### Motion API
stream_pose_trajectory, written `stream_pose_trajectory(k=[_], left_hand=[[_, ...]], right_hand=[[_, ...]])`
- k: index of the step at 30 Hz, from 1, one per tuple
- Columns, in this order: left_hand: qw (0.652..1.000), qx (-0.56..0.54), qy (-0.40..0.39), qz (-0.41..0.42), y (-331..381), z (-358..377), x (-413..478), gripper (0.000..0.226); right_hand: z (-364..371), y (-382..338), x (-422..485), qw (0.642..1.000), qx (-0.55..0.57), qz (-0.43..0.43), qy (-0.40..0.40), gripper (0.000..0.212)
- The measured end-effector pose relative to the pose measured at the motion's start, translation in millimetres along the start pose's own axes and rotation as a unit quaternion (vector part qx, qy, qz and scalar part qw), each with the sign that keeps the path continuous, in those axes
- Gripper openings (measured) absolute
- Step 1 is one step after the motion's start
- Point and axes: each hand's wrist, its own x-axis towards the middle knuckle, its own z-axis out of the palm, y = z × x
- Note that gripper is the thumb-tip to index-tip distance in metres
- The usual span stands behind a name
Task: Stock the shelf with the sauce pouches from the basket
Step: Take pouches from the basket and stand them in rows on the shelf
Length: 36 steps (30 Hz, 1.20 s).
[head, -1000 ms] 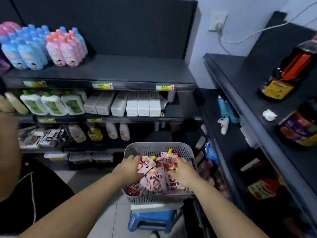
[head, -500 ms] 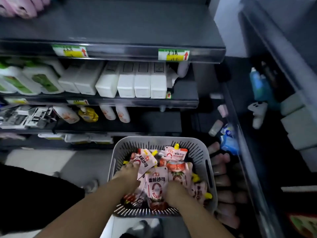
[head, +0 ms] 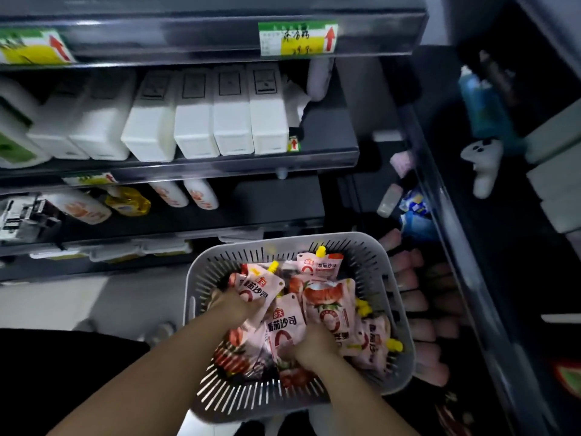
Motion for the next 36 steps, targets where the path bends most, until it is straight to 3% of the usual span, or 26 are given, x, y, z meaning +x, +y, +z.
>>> stream_pose_trajectory(k=[5,11,15,19,22,25,29,36], left_hand=[[0.998,-0.049,-0.024,0.001,-3.5,0.3,4.5,0.101],[0.998,-0.037,-0.048,0.035,-3.5,-3.9,-6.6,0.107],[0.993,-0.052,-0.067,0.076,-7.6,-0.1,-20.0,0.085],[0.987,-0.069,-0.077,0.120,-13.7,7.0,-29.7,0.037],[0.976,-0.113,-0.106,0.152,-14.7,-0.5,-37.6,0.027],[0.961,-0.128,-0.158,0.189,-15.2,-16.1,-51.9,0.037],[0.942,-0.151,-0.196,0.228,-9.0,-39.2,-76.0,0.068],[0.904,-0.180,-0.217,0.322,51.1,-56.4,-127.6,0.049]], right_hand=[[-1.0,-2.4,-1.0,0.998,0.062,0.006,-0.002,0.062],[-15.6,9.5,-5.7,0.994,0.100,0.028,0.026,0.035],[-25.3,14.0,-16.5,0.980,0.195,0.029,0.026,0.043],[-31.0,14.4,-32.3,0.966,0.257,0.011,0.026,0.041],[-37.2,18.2,-47.6,0.957,0.283,-0.002,0.059,0.034],[-44.8,26.2,-68.2,0.933,0.344,-0.016,0.099,0.030],[-55.8,33.1,-99.3,0.883,0.445,-0.043,0.146,0.036],[-85.5,46.4,-161.8,0.835,0.504,-0.113,0.189,0.036]])
